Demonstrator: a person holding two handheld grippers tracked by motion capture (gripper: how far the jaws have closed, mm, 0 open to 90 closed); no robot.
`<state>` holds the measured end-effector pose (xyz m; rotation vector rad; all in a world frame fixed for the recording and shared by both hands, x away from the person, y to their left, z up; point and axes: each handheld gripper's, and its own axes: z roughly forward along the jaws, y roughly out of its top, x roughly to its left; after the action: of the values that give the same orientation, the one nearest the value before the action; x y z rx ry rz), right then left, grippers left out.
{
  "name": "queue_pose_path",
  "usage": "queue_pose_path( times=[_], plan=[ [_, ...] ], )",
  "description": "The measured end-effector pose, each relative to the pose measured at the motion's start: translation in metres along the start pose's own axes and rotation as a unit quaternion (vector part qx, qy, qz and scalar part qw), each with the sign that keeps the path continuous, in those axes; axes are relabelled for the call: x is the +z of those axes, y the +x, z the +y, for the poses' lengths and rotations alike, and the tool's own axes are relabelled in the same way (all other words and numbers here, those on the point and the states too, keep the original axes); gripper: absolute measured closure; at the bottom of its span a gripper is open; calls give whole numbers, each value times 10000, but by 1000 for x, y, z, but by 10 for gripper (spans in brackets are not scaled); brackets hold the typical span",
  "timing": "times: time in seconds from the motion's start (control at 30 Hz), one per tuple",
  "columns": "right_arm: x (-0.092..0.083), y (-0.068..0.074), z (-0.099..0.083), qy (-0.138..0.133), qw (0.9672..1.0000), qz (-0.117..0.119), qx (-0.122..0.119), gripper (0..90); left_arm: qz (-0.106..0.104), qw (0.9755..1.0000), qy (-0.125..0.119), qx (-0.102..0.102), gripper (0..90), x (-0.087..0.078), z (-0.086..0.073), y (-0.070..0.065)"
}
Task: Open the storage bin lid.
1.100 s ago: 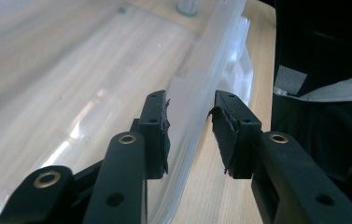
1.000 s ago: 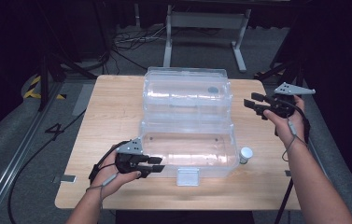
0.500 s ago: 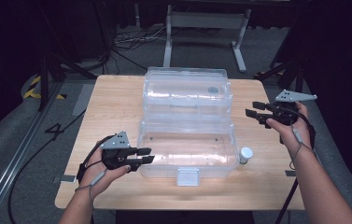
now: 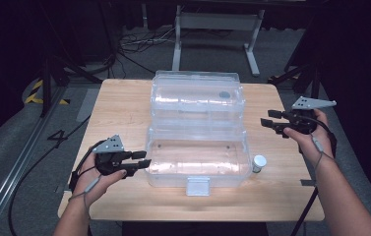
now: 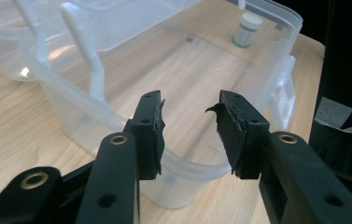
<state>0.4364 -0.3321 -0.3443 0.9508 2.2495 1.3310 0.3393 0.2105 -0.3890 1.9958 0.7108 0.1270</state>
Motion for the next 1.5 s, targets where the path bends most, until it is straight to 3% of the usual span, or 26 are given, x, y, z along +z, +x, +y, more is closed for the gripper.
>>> queue_pose_path(
  times=[0.43,0.73,1.0,1.3,1.5],
  plan=[
    [-4,8,-4,401,9986,341,-77,477,280,9993,-43,-260,591,-11,-4,11],
    [0,14,-7,806,9950,529,-252,465,514,9978,-134,-394,555,-16,-5,20],
    [6,20,-11,1209,9894,689,-424,457,677,9962,-119,-526,534,-18,-9,24],
    [10,24,-14,1482,9846,801,-475,443,800,9957,-114,-443,496,-20,-11,27],
    [13,25,-17,1700,9804,837,-547,430,683,9957,-231,-588,481,-22,-12,30]
  ],
)
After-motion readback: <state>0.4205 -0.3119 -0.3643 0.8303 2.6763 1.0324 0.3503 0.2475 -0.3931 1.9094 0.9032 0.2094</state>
